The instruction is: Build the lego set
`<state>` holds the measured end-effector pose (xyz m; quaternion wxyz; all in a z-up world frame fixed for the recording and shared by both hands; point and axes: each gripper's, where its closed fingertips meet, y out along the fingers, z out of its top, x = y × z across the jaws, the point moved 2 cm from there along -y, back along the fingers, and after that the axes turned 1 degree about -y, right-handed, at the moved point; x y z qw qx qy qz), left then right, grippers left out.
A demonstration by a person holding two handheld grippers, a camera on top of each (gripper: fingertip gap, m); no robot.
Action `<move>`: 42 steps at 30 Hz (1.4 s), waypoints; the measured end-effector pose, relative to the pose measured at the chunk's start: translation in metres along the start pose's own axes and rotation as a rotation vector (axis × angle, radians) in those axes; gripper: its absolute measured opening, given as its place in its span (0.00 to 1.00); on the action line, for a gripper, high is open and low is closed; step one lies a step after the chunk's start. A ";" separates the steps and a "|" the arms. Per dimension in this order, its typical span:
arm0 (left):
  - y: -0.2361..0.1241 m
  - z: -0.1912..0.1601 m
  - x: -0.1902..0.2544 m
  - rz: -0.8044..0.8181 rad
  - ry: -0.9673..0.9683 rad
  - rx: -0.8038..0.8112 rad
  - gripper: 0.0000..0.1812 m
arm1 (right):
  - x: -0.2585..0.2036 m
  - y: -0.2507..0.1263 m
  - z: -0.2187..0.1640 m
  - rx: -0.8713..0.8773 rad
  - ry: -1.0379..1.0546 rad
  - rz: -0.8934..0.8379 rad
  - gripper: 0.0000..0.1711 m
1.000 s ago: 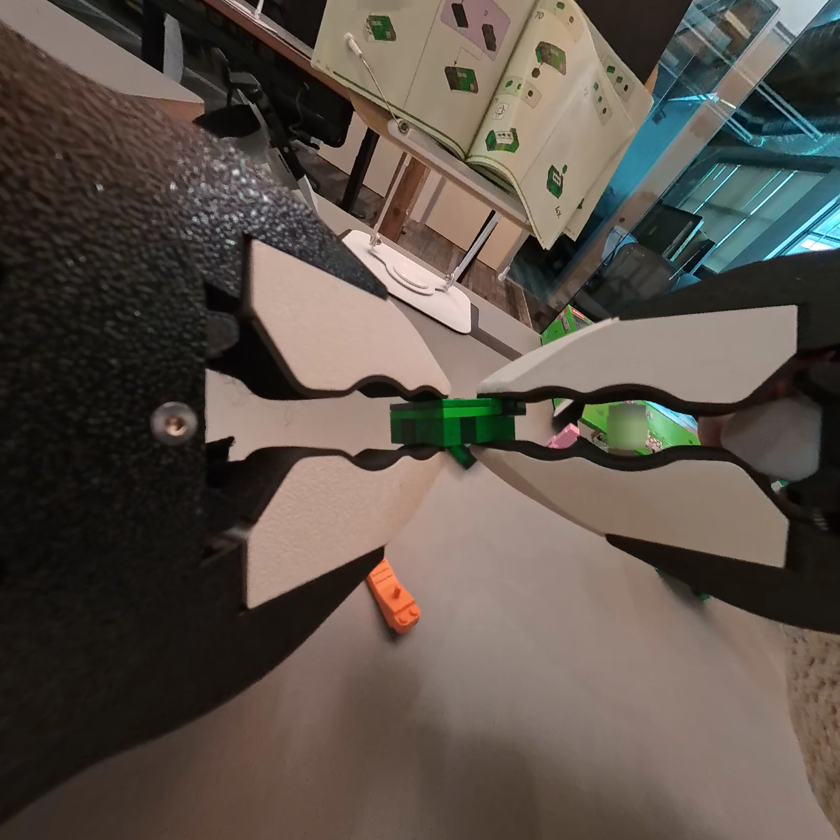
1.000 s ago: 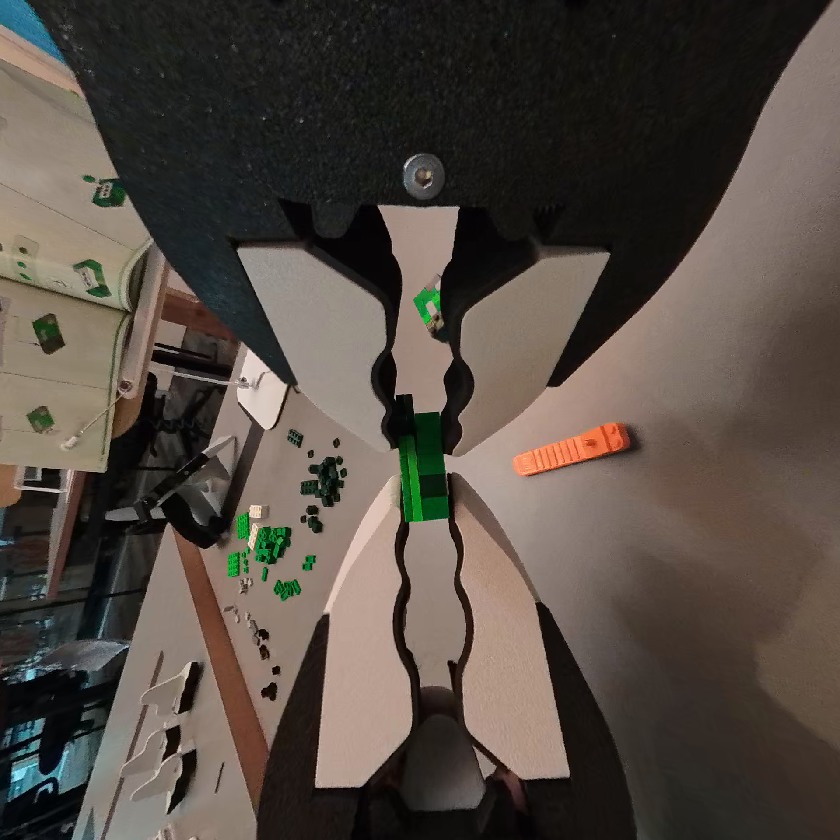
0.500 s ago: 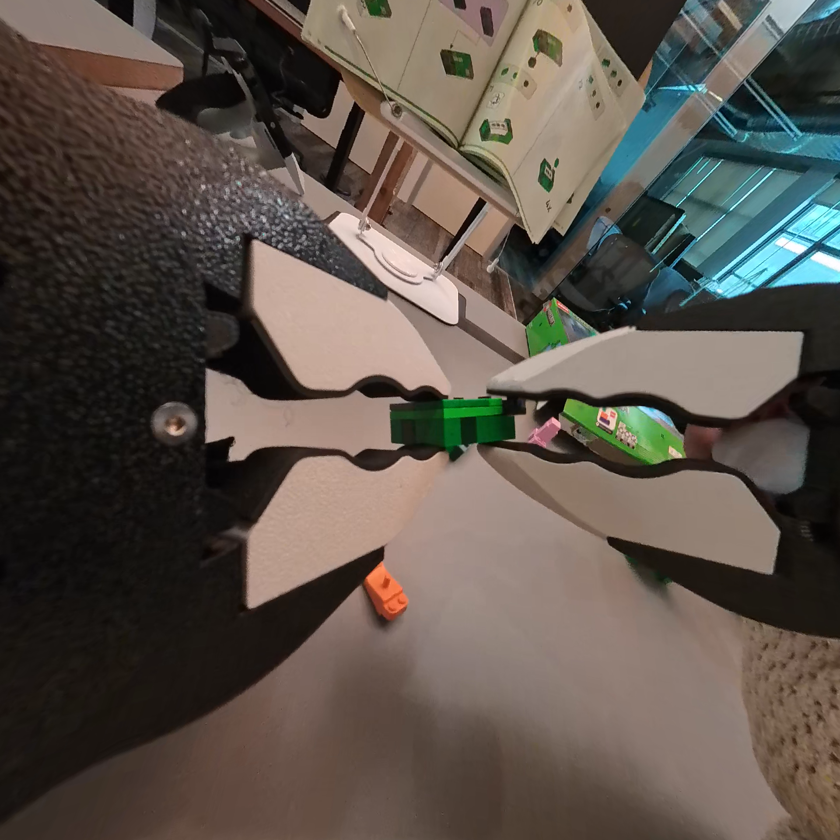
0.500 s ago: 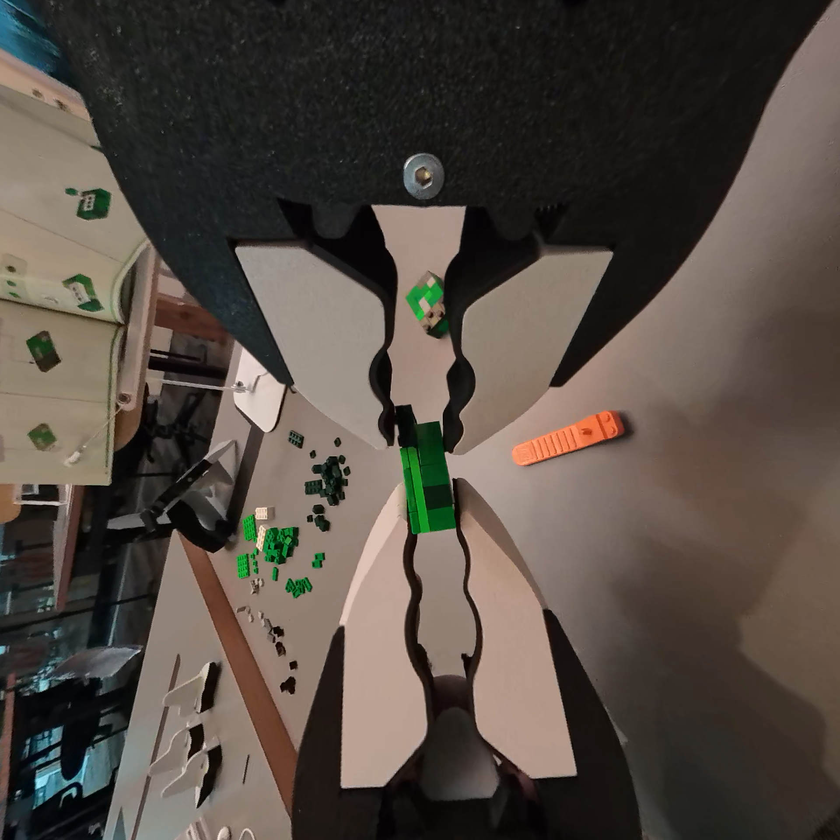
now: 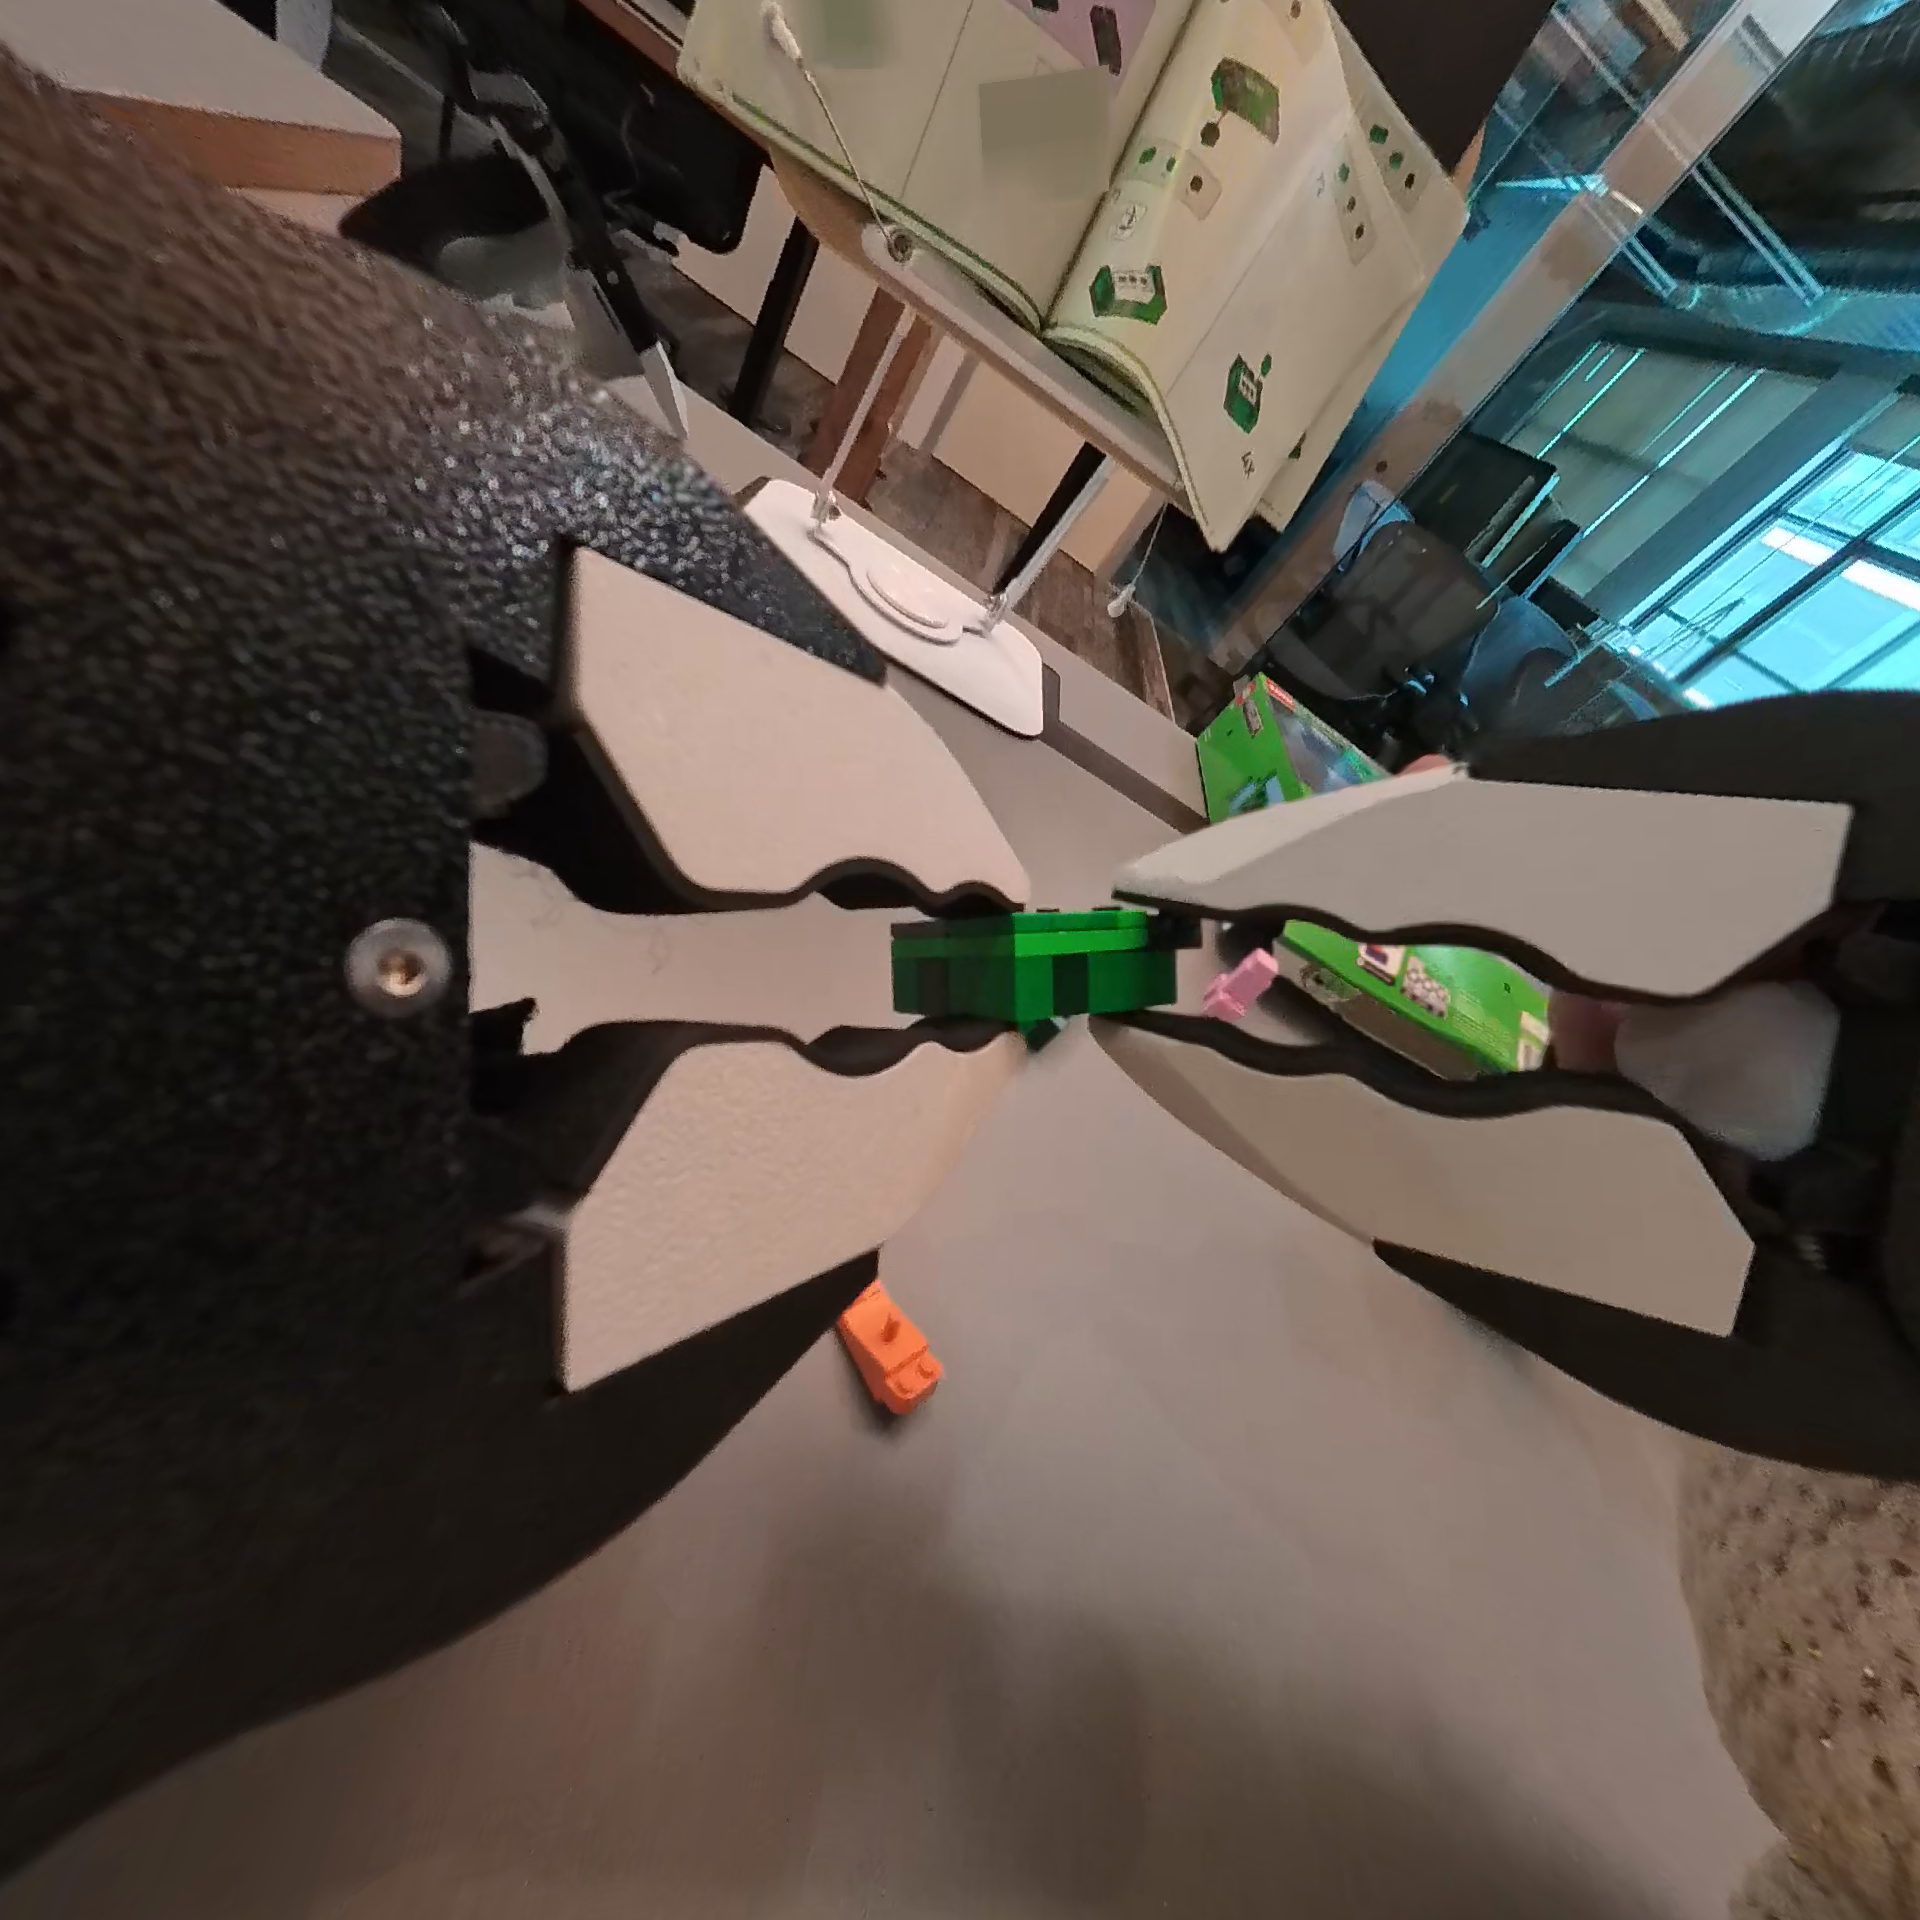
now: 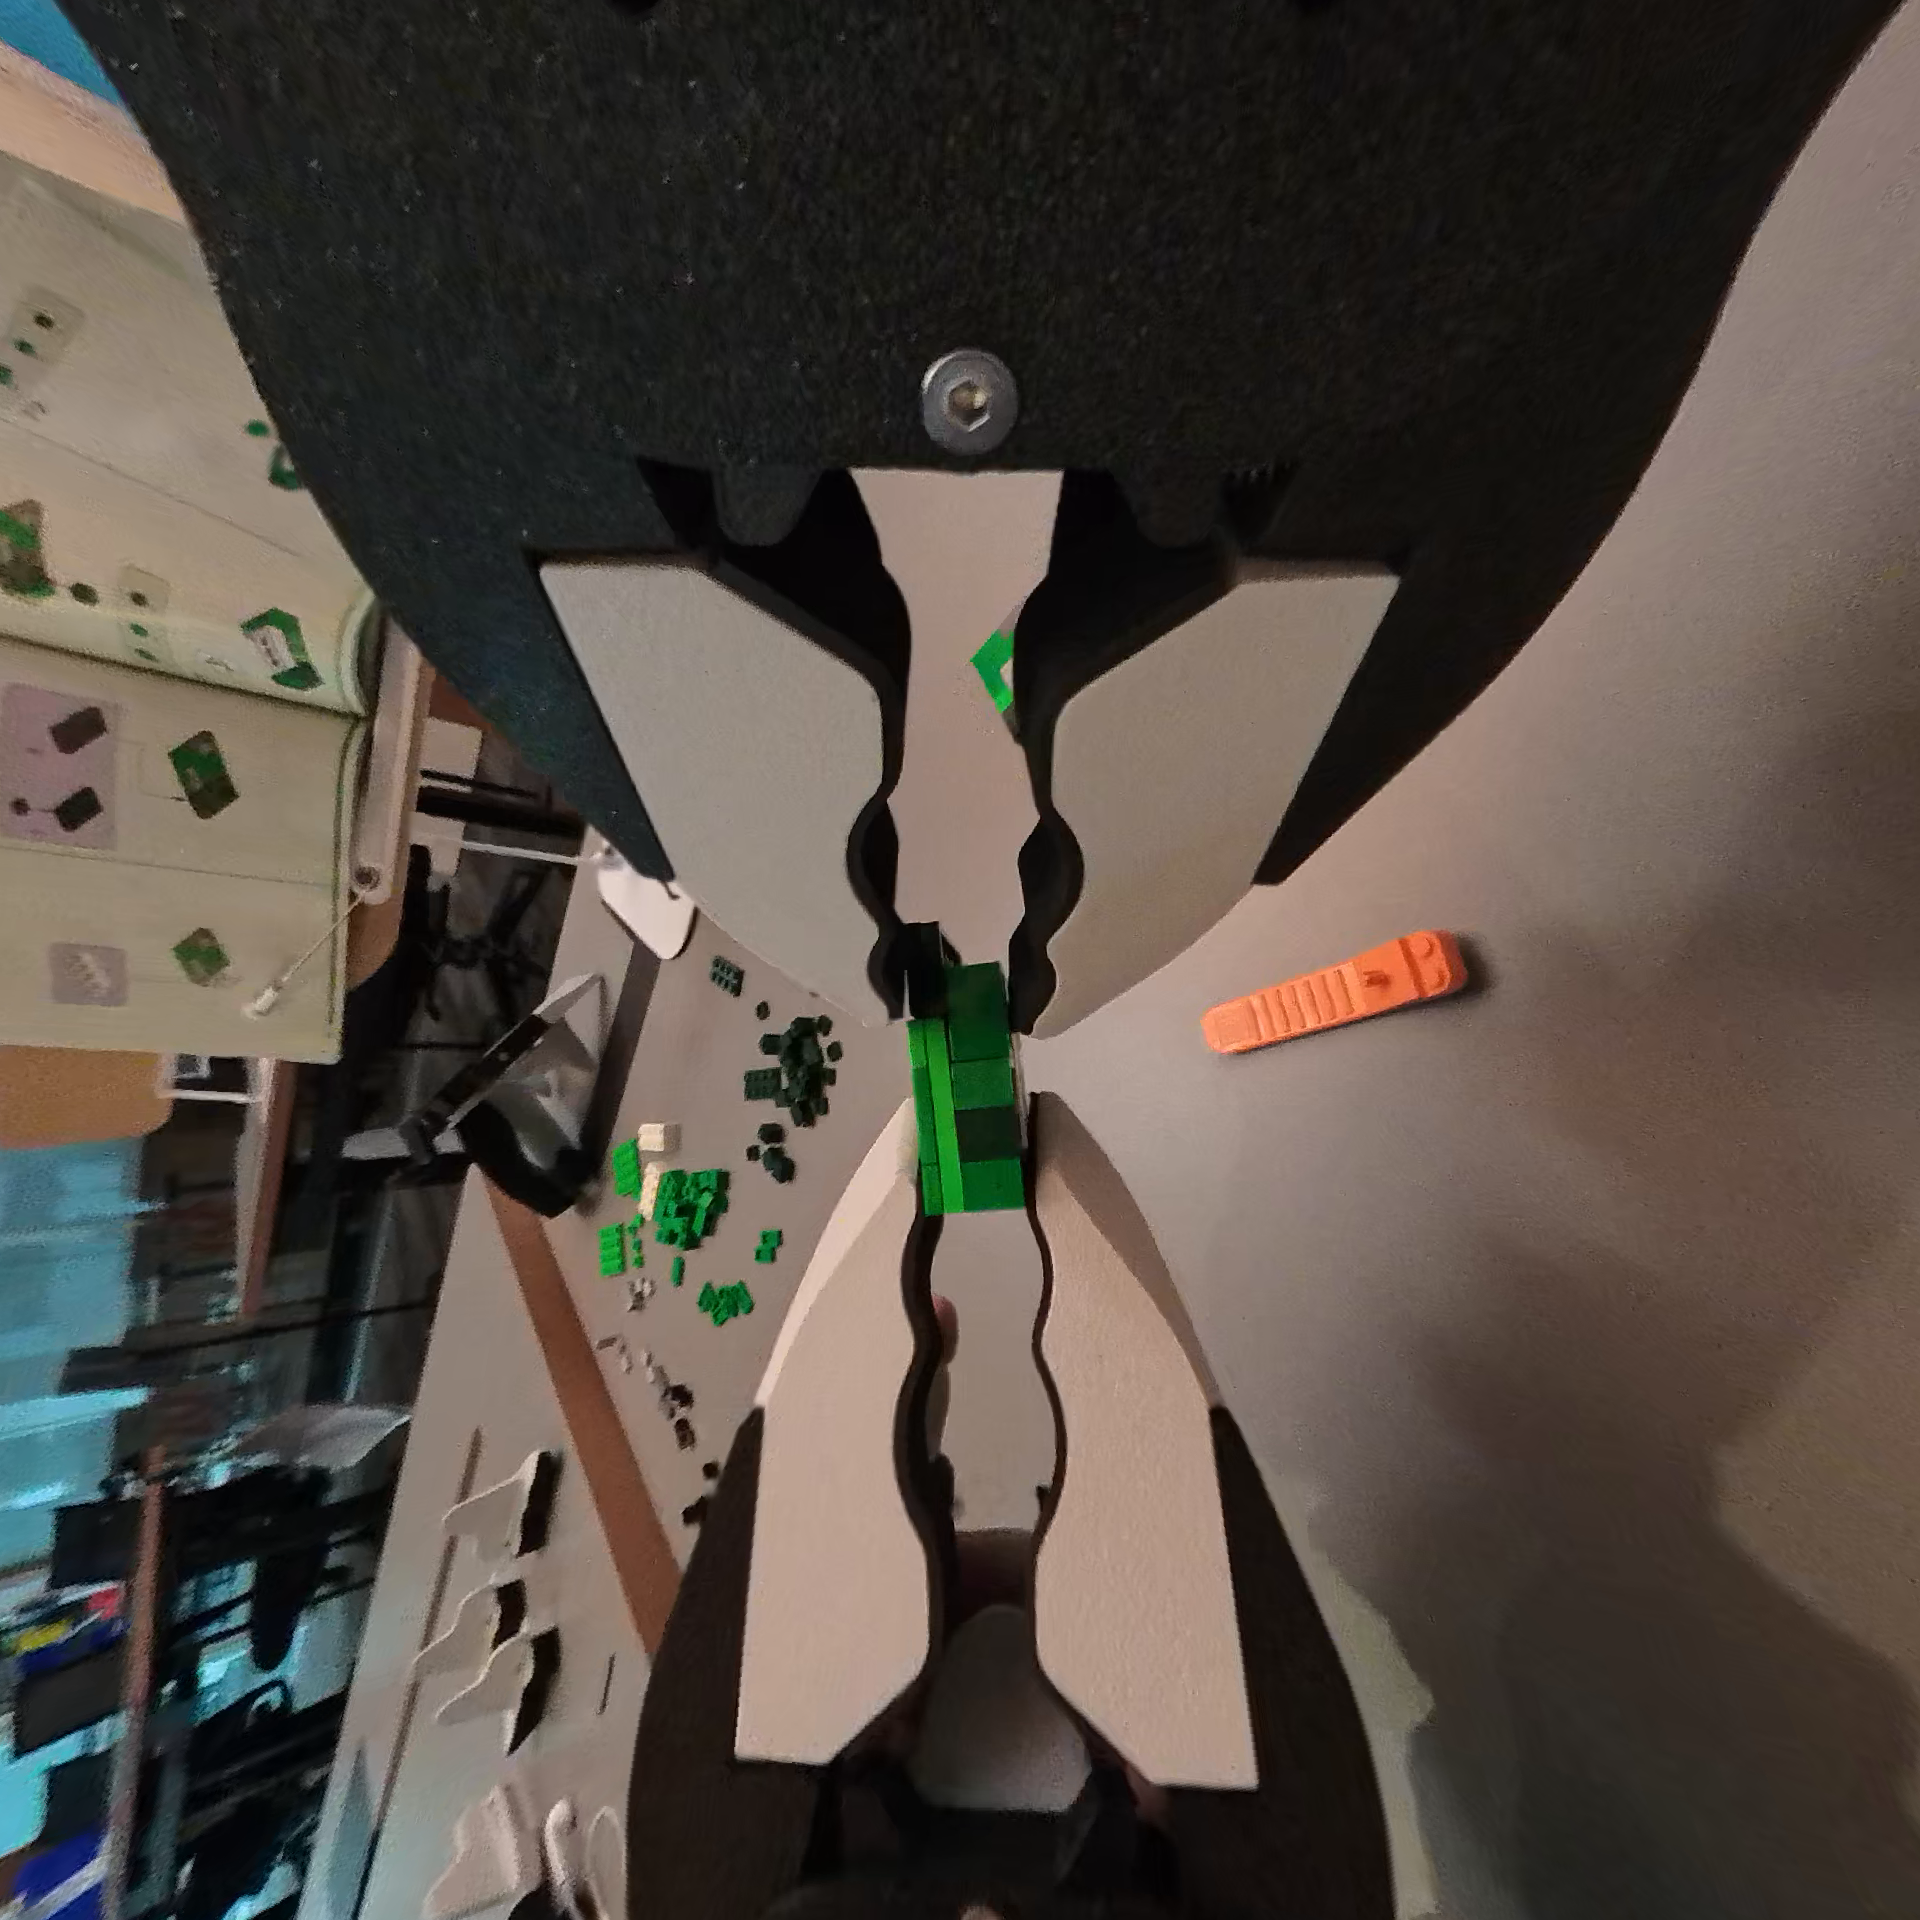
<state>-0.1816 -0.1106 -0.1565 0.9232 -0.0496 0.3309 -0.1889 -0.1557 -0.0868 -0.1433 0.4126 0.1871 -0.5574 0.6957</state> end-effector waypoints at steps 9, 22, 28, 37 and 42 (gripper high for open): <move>-0.001 0.001 0.000 0.002 0.039 -0.005 0.10 | -0.002 0.000 0.003 0.008 -0.103 -0.026 0.10; 0.001 -0.005 -0.020 0.018 -0.480 0.028 0.26 | 0.012 -0.005 -0.007 -0.014 -0.124 -0.144 0.10; -0.002 -0.004 -0.025 -0.128 -0.889 0.115 0.36 | 0.014 -0.005 -0.007 -0.052 -0.243 -0.217 0.10; 0.002 -0.004 -0.022 -0.169 -0.972 0.116 0.28 | 0.014 -0.002 -0.001 -0.064 -0.345 -0.251 0.10; 0.002 -0.001 -0.020 -0.167 -0.930 0.126 0.20 | 0.015 -0.001 -0.001 -0.077 -0.371 -0.267 0.10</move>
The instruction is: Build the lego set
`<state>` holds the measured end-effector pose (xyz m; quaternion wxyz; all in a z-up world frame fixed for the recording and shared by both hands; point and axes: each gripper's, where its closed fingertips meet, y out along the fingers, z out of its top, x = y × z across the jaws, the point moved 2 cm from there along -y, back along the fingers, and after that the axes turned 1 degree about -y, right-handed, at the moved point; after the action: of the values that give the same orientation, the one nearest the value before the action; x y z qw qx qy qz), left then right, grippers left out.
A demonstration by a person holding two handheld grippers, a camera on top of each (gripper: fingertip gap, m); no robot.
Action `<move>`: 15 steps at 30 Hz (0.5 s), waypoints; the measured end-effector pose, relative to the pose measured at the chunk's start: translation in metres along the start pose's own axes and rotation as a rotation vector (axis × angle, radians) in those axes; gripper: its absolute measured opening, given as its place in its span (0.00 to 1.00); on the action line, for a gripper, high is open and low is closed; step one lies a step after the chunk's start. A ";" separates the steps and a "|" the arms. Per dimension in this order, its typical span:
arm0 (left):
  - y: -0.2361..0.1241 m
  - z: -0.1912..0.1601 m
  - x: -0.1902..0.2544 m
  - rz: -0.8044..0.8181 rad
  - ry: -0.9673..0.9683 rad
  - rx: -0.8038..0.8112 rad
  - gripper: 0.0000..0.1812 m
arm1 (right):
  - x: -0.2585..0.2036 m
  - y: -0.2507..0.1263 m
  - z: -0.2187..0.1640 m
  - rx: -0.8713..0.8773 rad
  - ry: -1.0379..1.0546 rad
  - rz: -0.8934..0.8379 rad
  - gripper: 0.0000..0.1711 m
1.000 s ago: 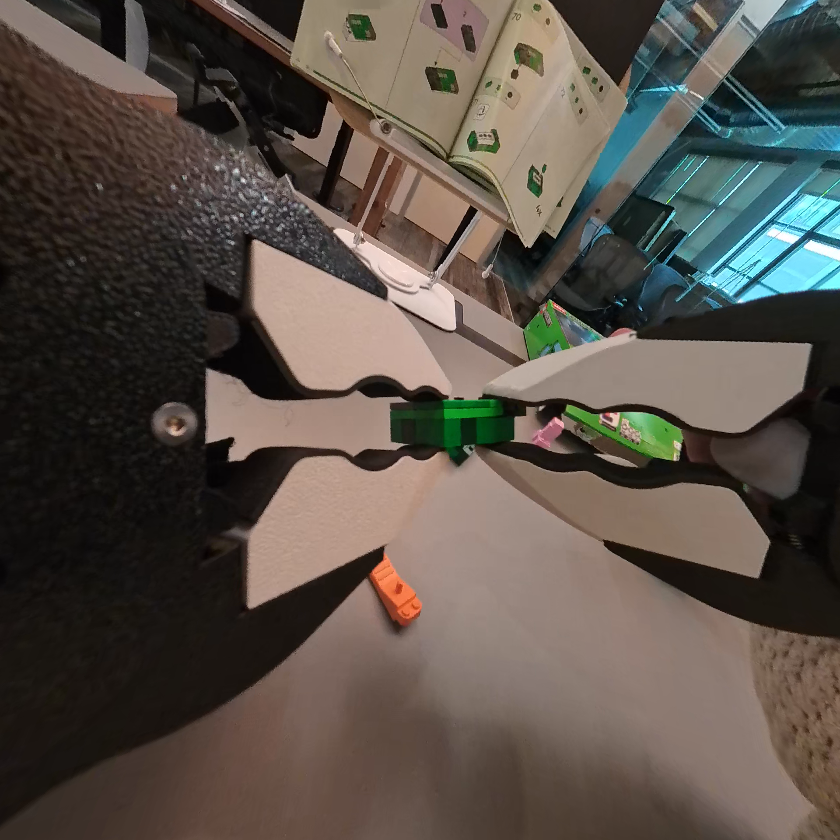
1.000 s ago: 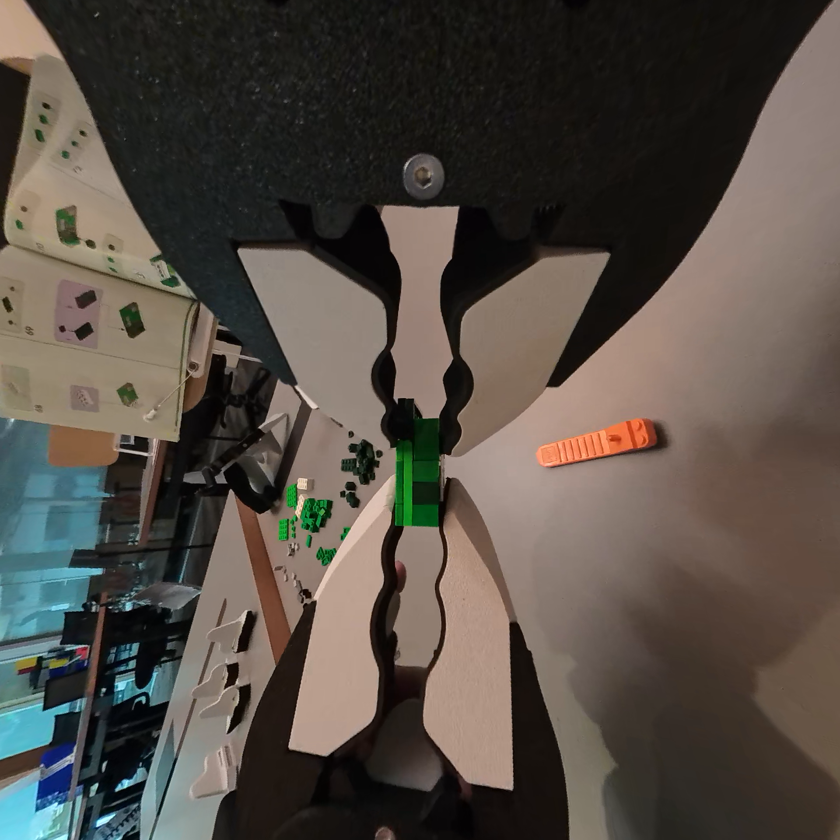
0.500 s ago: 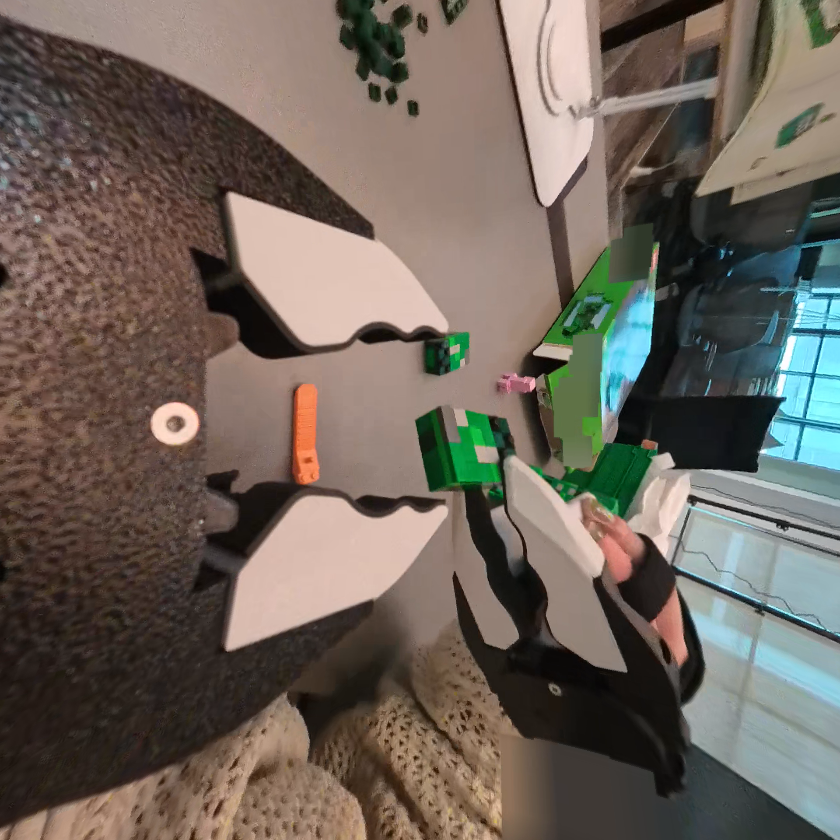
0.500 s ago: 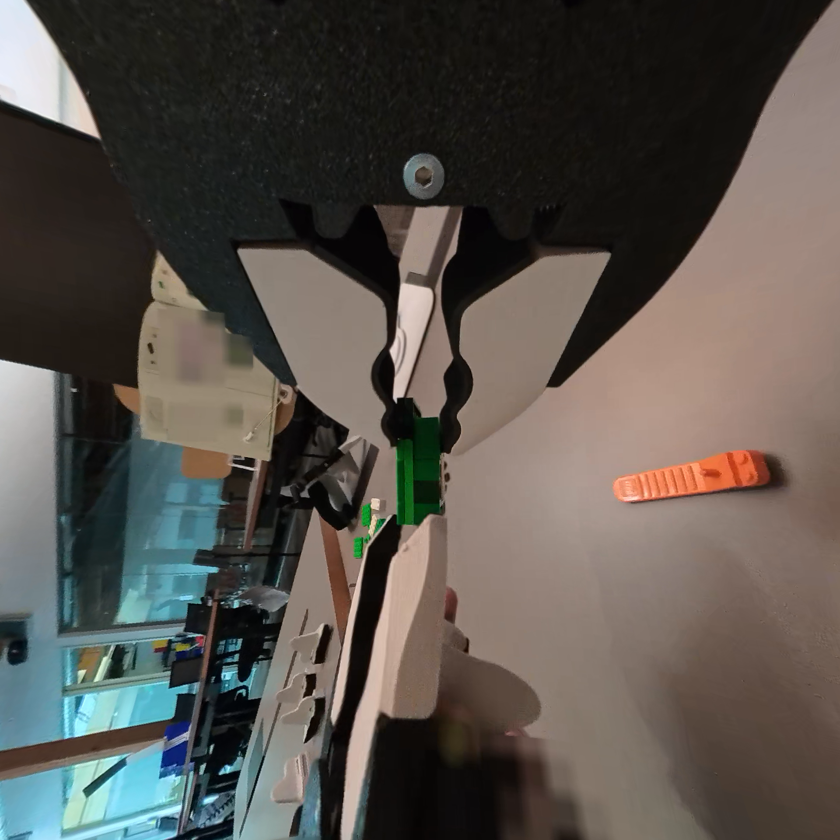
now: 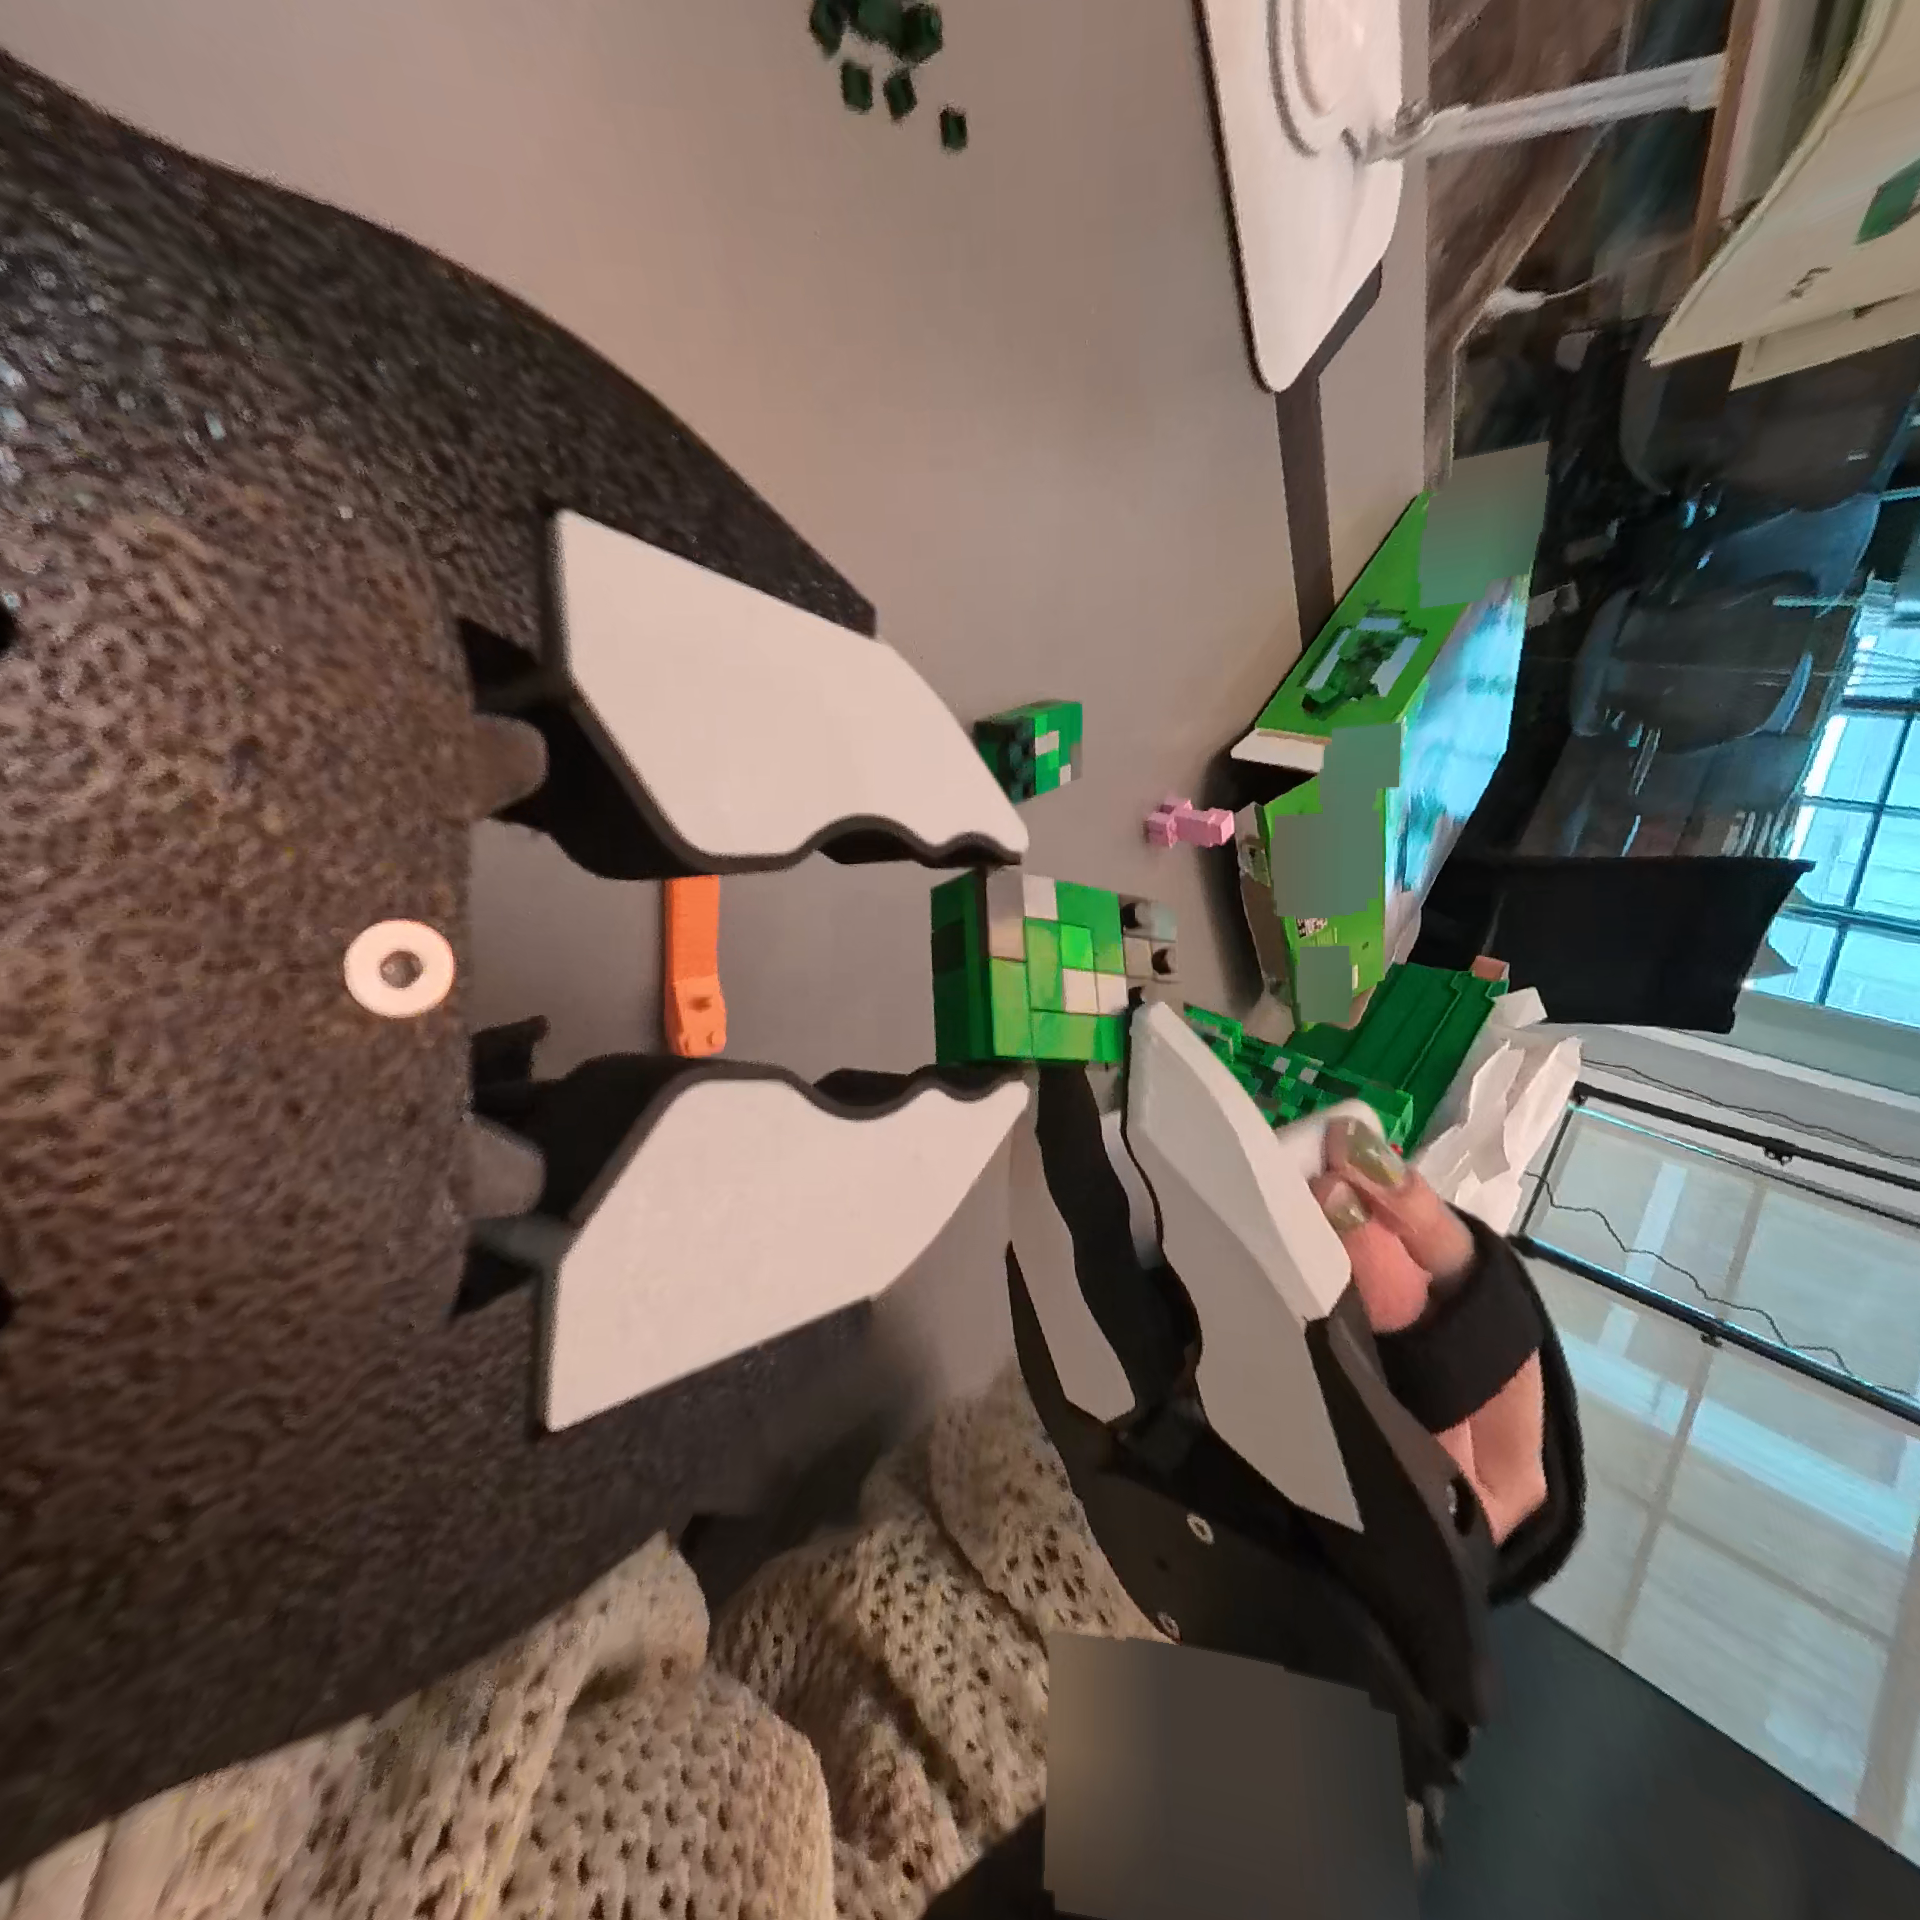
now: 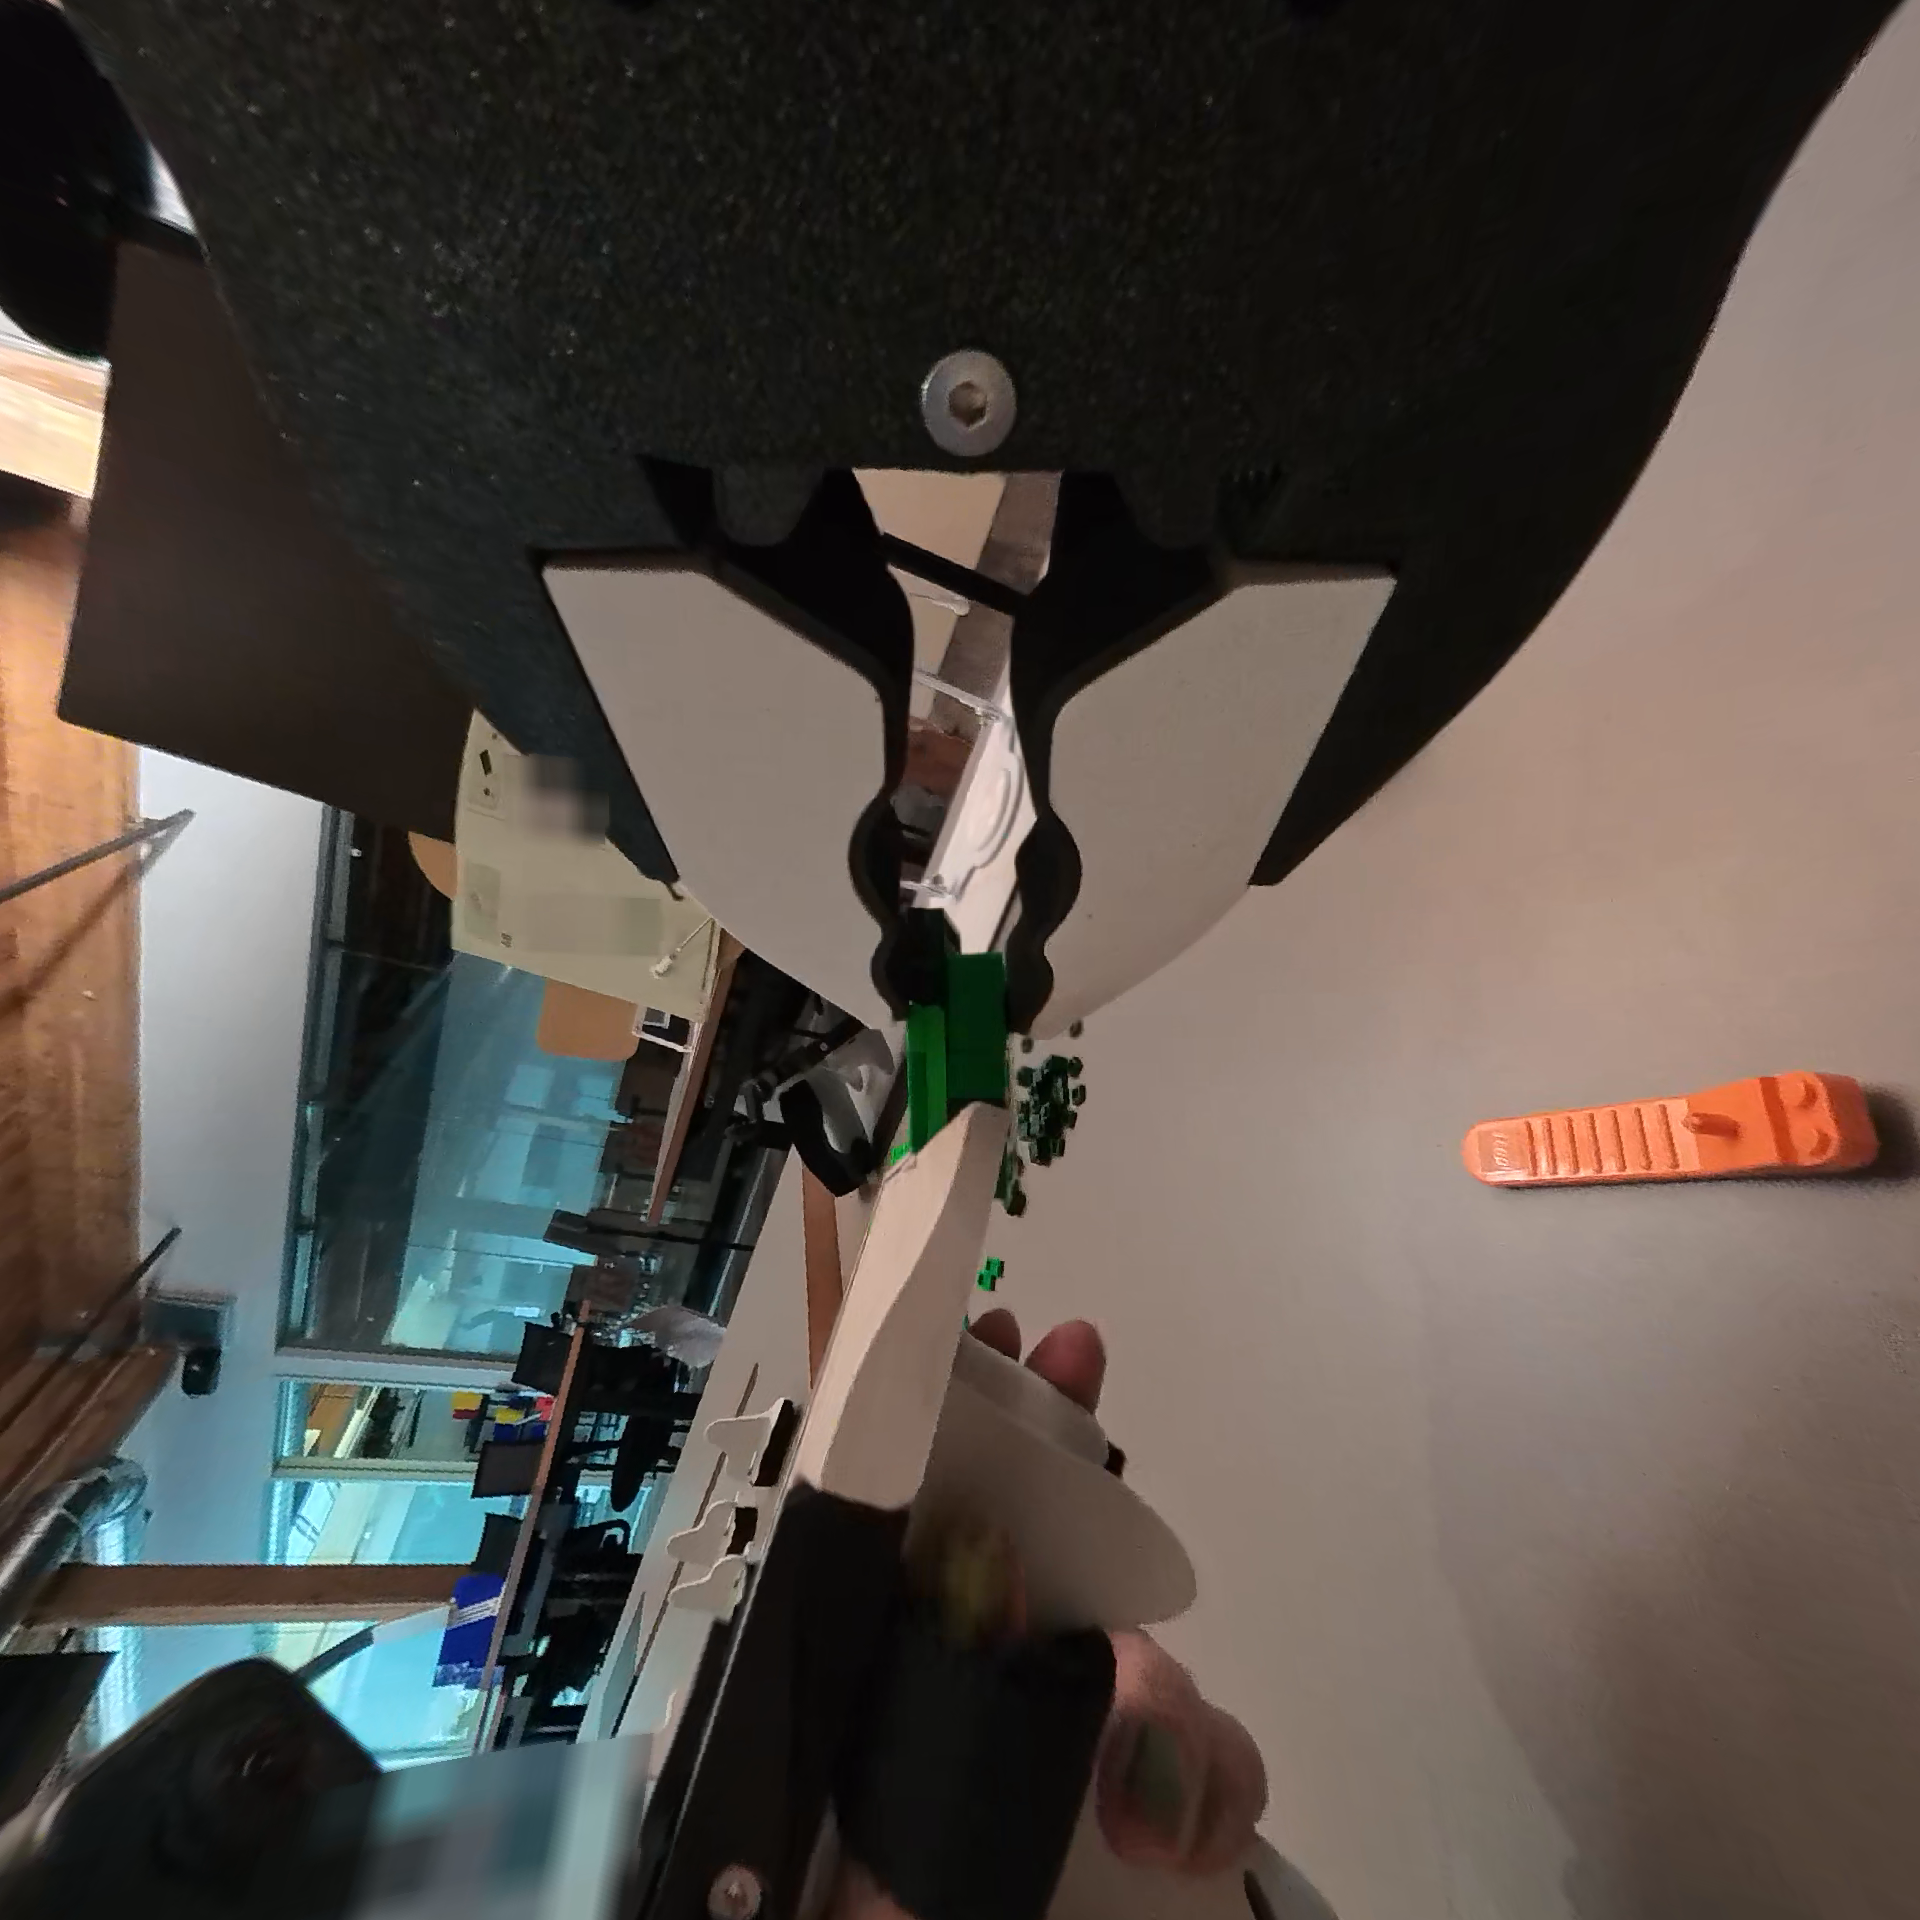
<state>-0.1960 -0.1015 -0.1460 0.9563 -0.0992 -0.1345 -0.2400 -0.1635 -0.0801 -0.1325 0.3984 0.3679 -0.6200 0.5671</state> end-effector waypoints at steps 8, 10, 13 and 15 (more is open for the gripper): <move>-0.012 0.015 -0.026 0.263 0.385 0.138 0.20 | 0.020 -0.015 -0.020 0.036 0.235 -0.269 0.21; -0.012 0.015 -0.037 0.344 0.490 0.173 0.20 | 0.011 -0.015 -0.030 0.098 0.459 -0.289 0.21; -0.008 0.013 -0.057 0.469 0.603 0.224 0.20 | -0.010 -0.007 -0.040 0.234 0.821 -0.329 0.22; 0.000 0.004 -0.066 0.459 0.599 0.223 0.20 | -0.023 0.002 -0.053 0.278 0.966 -0.395 0.21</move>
<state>-0.2535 -0.0720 -0.1622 0.9869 0.0524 0.1509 -0.0222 -0.1513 -0.0273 -0.1522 0.6845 0.2241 -0.2043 0.6629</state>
